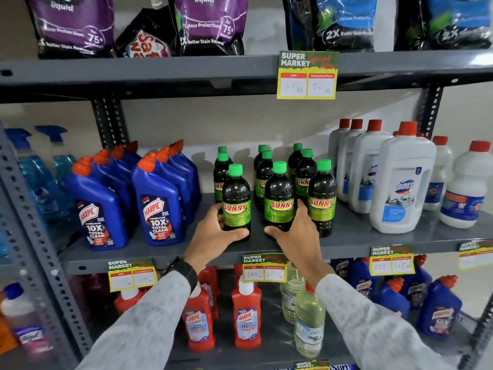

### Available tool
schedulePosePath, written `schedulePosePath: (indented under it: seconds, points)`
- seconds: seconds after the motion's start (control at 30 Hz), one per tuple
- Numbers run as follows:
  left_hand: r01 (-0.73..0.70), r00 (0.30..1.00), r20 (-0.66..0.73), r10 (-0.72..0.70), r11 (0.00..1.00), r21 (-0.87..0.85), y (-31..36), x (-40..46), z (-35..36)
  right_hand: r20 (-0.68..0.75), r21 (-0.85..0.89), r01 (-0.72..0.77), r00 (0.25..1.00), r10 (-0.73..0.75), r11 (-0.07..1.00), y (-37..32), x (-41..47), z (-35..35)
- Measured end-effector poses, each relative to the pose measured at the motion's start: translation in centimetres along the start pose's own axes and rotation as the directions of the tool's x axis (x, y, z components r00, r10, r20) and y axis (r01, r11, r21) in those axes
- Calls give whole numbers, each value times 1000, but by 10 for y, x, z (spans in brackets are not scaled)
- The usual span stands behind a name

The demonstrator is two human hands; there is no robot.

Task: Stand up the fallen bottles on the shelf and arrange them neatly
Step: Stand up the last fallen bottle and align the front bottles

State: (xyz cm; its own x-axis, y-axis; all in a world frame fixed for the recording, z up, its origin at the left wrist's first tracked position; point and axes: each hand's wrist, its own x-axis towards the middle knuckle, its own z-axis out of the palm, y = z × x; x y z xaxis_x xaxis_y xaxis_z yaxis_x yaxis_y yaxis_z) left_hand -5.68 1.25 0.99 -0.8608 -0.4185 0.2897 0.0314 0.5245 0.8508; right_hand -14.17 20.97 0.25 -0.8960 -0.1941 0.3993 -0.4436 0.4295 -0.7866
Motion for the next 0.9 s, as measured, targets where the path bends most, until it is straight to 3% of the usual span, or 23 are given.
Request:
schedulePosePath:
  seconds: [0.37, 0.9]
  points:
    - [-63, 997, -53, 62, 998, -2, -22, -7, -21, 103, 42, 36, 994, -41, 998, 3, 4, -5]
    - [-111, 991, -77, 113, 993, 29, -24, -16, -19, 132, 94, 61, 989, -73, 994, 8, 4, -5]
